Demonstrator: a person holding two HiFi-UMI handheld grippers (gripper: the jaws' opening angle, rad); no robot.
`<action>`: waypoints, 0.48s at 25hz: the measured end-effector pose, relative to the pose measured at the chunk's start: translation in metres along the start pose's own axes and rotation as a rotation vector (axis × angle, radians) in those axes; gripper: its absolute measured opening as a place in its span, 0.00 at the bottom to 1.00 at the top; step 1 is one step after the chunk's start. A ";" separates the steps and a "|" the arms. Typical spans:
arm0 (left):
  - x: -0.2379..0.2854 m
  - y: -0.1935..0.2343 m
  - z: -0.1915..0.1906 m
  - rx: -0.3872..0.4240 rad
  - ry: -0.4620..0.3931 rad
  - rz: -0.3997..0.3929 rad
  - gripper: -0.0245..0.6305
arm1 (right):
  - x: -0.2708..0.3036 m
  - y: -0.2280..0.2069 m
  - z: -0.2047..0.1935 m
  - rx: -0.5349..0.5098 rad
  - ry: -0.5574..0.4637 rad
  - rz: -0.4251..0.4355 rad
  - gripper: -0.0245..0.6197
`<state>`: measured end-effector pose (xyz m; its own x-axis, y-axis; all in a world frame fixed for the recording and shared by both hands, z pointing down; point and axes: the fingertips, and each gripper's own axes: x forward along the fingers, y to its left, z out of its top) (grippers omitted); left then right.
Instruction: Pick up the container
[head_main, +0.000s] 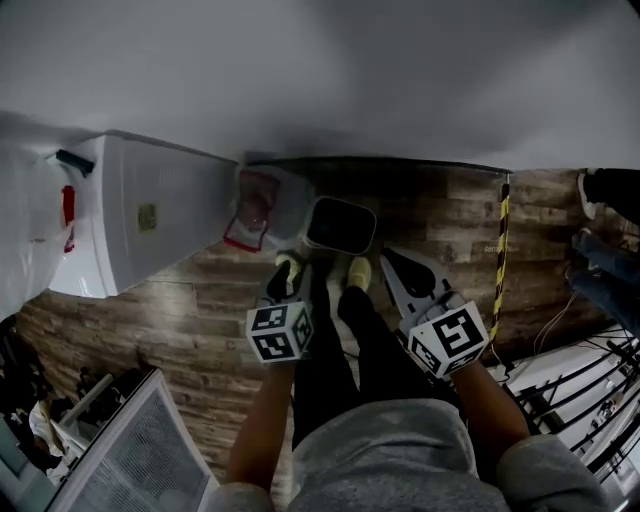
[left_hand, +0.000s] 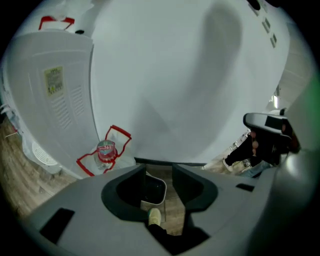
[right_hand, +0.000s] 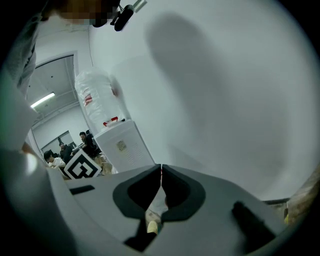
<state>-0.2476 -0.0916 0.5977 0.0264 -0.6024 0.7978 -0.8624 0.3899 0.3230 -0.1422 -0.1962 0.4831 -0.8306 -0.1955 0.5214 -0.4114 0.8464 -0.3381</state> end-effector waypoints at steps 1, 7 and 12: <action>0.013 0.005 -0.009 0.000 0.026 -0.005 0.28 | 0.007 -0.001 -0.010 0.013 0.015 -0.001 0.08; 0.088 0.032 -0.053 -0.004 0.137 -0.009 0.31 | 0.043 -0.016 -0.056 0.081 0.071 -0.017 0.08; 0.136 0.046 -0.097 -0.012 0.176 -0.007 0.33 | 0.058 -0.026 -0.097 0.140 0.084 -0.051 0.08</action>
<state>-0.2344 -0.0879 0.7709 0.1220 -0.4741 0.8720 -0.8557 0.3949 0.3344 -0.1435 -0.1821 0.5981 -0.7755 -0.1897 0.6021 -0.5054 0.7581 -0.4121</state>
